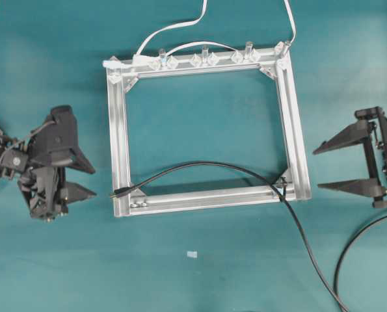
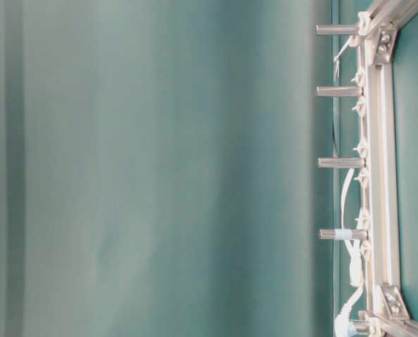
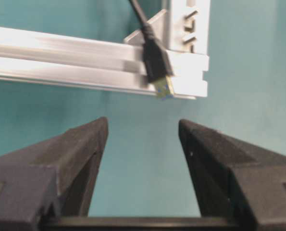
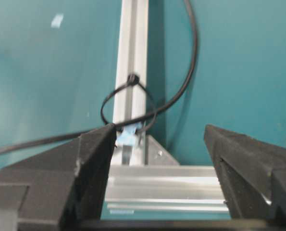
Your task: Insert the wire through the string loop located on the right side.
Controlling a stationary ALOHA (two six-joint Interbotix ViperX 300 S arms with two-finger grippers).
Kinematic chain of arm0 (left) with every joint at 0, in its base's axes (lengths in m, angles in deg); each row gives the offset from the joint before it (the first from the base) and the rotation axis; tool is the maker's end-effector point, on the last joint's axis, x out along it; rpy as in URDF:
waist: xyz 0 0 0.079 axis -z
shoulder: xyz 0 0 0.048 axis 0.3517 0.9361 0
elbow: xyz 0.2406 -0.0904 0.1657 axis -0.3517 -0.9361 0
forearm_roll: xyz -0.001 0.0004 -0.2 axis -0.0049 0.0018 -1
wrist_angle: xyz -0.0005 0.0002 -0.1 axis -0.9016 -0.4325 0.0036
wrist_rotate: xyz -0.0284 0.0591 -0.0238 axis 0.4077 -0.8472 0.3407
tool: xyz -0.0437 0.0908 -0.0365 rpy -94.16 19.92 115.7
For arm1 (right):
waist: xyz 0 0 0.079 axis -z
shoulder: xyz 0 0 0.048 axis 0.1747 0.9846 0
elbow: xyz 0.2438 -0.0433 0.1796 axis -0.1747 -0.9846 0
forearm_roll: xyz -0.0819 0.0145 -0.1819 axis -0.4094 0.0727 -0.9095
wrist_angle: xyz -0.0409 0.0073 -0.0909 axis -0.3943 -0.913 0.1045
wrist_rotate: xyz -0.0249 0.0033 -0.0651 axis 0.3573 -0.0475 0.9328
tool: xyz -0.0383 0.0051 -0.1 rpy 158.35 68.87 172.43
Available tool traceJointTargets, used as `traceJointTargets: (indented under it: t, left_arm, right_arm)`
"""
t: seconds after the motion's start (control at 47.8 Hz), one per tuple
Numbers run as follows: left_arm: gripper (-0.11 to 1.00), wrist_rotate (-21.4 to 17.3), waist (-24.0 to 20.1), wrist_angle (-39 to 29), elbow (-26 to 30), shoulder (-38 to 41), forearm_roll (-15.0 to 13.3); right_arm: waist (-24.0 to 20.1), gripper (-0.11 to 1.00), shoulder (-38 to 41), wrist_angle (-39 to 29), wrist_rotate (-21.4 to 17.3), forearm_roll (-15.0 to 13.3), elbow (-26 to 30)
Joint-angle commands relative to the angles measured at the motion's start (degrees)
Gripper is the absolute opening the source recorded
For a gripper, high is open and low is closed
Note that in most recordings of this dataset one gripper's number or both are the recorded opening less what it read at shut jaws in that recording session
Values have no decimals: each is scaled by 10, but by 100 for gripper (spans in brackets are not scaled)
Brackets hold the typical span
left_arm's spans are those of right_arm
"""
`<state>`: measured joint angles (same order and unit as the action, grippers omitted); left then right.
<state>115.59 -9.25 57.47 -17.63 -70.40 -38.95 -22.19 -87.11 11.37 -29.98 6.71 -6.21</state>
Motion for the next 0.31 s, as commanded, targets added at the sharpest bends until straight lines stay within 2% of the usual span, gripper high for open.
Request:
traceJointTargets:
  t: [0.0, 0.146, 0.293]
  left_arm:
    - [63, -13, -25, 41, -7, -17, 4]
    - [63, -60, -56, 101, -15, -34, 4]
    - [63, -107, -71, 120, -20, -44, 2]
  right_arm:
    - [9, 81, -14, 7, 1, -1, 3]
    - [18, 81, -36, 5, 1, 0, -3]
    - [25, 81, -51, 7, 1, 0, -11]
